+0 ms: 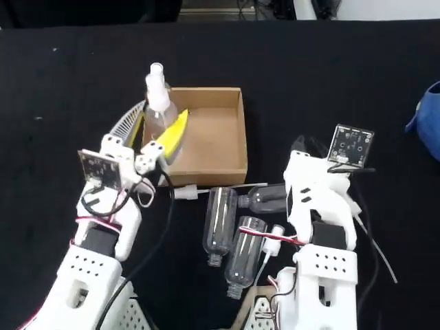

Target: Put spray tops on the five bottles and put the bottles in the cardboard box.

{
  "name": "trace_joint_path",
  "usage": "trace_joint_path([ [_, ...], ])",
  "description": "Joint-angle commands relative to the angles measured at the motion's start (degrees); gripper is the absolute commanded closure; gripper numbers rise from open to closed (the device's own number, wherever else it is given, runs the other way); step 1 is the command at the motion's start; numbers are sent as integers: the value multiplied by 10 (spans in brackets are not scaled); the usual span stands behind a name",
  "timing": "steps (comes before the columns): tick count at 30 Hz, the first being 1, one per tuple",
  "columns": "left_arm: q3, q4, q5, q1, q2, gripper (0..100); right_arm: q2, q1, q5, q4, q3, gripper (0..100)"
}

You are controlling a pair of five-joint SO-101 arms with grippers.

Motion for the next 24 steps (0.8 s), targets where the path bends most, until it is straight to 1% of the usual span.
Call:
trace_joint_path([
  [1,-66,-15,4,-28,72,970,5,-1,-4,-19,1,962],
  [3,-58,-81,4,-40,117,970,6,-16,-4,-19,5,962],
  [7,-29,-260,4,-44,205,970,3,-37,-4,-20,15,962],
  [9,-31,-302,4,-44,250,970,3,-40,-4,-19,16,962],
  [14,-52,-318,4,-42,347,970,3,-39,-3,-19,15,962],
  [20,-81,-319,4,-46,411,970,6,-40,-2,-19,15,962],
  [24,-92,-319,0,-46,432,970,6,-40,32,-19,15,962],
])
